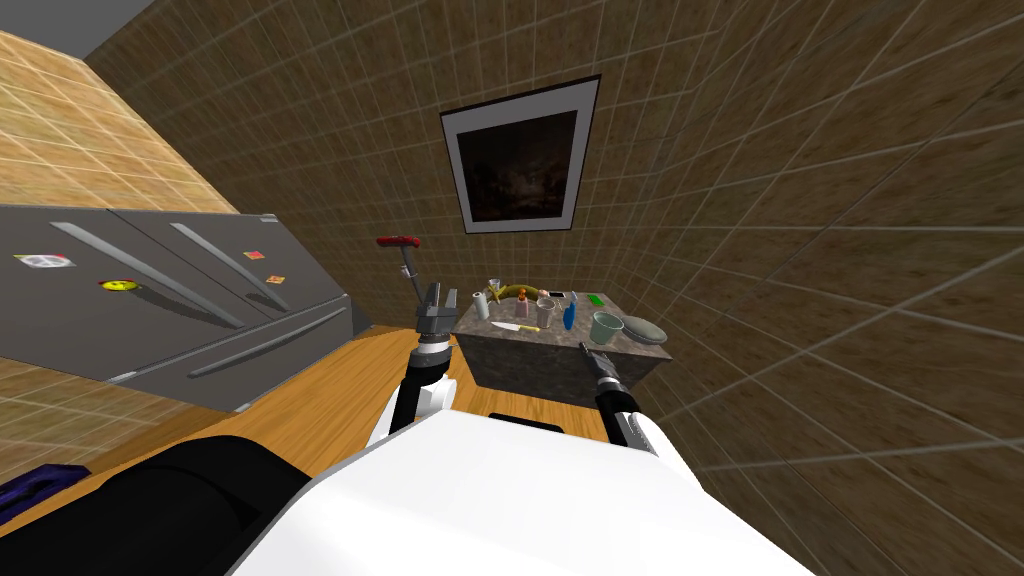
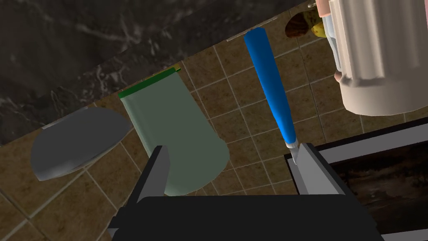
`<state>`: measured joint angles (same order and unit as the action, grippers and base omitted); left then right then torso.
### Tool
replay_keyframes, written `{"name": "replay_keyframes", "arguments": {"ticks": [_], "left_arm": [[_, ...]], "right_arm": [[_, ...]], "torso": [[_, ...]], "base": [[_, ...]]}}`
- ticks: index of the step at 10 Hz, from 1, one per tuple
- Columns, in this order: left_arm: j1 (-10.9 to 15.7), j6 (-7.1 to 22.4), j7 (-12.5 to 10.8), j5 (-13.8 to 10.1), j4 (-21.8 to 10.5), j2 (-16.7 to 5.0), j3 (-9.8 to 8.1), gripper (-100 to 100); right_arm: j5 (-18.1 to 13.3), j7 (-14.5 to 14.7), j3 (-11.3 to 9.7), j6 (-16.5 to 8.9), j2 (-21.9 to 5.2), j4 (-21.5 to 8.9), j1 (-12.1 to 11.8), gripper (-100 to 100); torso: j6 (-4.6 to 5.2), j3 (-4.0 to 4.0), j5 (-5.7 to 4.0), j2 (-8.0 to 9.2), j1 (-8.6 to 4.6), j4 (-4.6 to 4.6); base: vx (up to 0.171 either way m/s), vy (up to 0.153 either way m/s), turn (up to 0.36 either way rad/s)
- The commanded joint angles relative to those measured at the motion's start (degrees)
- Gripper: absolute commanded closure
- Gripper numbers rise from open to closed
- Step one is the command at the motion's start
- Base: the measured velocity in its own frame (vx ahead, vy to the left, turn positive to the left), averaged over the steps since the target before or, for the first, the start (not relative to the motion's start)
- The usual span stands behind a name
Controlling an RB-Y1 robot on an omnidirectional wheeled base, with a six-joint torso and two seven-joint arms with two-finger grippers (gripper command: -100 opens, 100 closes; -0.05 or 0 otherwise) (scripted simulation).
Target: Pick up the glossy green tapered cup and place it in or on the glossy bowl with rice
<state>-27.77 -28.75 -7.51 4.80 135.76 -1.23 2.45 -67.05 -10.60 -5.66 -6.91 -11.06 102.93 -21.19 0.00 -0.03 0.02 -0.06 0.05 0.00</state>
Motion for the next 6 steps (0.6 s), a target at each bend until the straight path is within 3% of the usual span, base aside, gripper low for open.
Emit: {"name": "replay_keyframes", "arguments": {"ticks": [1,3,4,6], "left_arm": [[0.00,0.00,0.00,0.00,0.00,0.00,0.00,0],[0.00,0.00,0.00,0.00,0.00,0.00,0.00,0],[0.00,0.00,0.00,0.00,0.00,0.00,0.00,0],[0.00,0.00,0.00,0.00,0.00,0.00,0.00,0]], "right_arm": [[-2.47,-0.38,-0.82,-1.87,-0.55,-0.18,0.02,-100],[-6.13,-1.21,-1.38,-4.29,-0.35,-1.58,0.40,-100],[-7.76,-2.10,-1.95,-6.67,-0.07,-2.95,0.78,-100],[-10.19,-2.10,-1.95,-6.72,-0.07,-2.95,0.78,-100]], "torso": [[0.00,0.00,0.00,0.00,0.00,0.00],[0.00,-0.02,0.00,-0.04,0.00,-0.01],[0.00,-0.02,0.01,-0.04,-0.01,-0.01],[-0.01,-0.03,0.00,-0.05,-0.03,-0.01]], "base": [[0.009,0.015,-0.031],[0.019,0.014,-0.031],[0.020,0.010,-0.053],[0.016,0.005,-0.007]]}}
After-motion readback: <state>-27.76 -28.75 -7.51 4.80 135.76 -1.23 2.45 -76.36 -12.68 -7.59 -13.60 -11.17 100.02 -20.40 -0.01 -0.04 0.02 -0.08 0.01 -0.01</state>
